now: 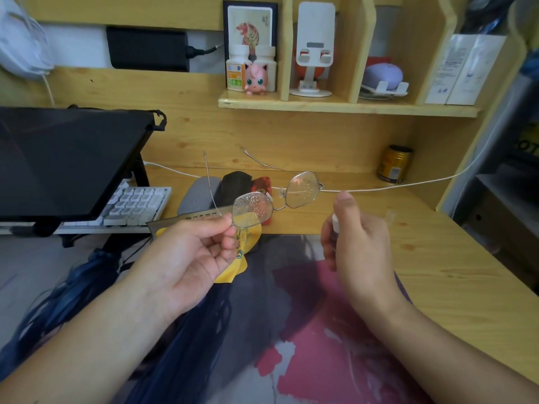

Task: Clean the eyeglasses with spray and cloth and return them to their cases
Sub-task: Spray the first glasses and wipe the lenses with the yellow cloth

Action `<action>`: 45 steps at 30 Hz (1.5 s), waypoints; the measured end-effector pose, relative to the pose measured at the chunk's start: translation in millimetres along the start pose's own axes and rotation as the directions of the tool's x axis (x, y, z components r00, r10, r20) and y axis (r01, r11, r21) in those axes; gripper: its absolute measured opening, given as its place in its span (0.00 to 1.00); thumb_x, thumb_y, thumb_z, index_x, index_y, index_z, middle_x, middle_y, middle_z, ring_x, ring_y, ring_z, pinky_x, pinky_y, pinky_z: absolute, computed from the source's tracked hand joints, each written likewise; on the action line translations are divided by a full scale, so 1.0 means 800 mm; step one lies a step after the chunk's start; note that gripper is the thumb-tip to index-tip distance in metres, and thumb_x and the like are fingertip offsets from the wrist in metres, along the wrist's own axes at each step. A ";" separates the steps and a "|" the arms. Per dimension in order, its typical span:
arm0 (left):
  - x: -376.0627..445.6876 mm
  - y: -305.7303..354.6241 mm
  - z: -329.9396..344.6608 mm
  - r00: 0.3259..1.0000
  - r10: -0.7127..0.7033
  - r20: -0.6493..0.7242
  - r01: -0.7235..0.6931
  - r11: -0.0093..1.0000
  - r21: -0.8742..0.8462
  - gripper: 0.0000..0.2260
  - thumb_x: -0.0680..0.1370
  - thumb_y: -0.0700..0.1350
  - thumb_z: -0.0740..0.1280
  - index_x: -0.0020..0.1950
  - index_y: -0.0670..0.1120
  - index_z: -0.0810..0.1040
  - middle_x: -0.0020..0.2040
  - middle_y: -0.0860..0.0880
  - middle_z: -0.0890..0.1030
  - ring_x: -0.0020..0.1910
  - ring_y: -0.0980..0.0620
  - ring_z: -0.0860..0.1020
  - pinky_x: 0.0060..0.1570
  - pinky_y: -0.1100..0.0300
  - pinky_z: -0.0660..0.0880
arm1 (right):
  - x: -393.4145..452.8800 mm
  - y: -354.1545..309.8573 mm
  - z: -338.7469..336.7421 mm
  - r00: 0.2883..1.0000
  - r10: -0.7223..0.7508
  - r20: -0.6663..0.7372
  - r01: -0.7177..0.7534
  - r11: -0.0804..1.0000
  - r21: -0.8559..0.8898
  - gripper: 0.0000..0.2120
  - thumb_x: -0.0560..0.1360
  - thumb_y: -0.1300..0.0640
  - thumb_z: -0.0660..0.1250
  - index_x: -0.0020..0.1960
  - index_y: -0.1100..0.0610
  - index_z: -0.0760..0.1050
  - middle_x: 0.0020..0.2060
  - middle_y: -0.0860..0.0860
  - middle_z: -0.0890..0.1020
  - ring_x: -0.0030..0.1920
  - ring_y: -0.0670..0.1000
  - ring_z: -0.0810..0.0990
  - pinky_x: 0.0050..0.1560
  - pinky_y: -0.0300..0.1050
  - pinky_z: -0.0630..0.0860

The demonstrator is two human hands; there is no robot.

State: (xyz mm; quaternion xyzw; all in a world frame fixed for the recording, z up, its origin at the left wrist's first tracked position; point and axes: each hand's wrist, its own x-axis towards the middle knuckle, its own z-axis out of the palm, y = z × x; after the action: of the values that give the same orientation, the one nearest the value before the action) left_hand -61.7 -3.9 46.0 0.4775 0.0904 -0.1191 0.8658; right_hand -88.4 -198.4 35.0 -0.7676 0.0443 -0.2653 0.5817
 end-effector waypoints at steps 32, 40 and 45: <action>0.021 0.018 -0.036 0.594 0.765 0.249 -0.697 0.336 0.633 0.10 0.78 0.39 0.71 0.44 0.55 0.80 0.44 0.49 0.83 0.41 0.58 0.80 0.45 0.67 0.76 | 0.061 0.048 -0.074 0.730 -0.671 -0.133 0.479 0.640 -0.600 0.12 0.80 0.55 0.63 0.59 0.61 0.76 0.55 0.57 0.78 0.59 0.57 0.73 0.62 0.52 0.70; 0.022 0.028 -0.044 0.563 0.719 0.408 -0.777 0.291 0.558 0.14 0.76 0.35 0.72 0.43 0.56 0.82 0.44 0.51 0.83 0.44 0.48 0.81 0.49 0.50 0.78 | 0.018 0.040 0.004 0.734 -0.607 0.304 0.679 0.666 -0.310 0.10 0.80 0.59 0.66 0.59 0.56 0.82 0.47 0.49 0.78 0.48 0.48 0.76 0.52 0.34 0.69; 0.021 0.028 -0.043 0.568 0.701 0.432 -0.788 0.311 0.531 0.15 0.76 0.34 0.72 0.42 0.56 0.82 0.43 0.52 0.84 0.44 0.49 0.81 0.49 0.52 0.78 | 0.017 0.037 -0.001 0.710 -0.630 0.313 0.704 0.631 -0.326 0.06 0.78 0.60 0.70 0.53 0.55 0.84 0.43 0.48 0.79 0.45 0.49 0.77 0.49 0.37 0.71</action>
State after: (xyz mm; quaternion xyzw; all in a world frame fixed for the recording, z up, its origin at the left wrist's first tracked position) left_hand -40.5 35.0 41.3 0.7344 -0.2424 0.2416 0.5861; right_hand -70.2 -213.7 12.7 -0.8550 -0.2369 -0.3796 0.2623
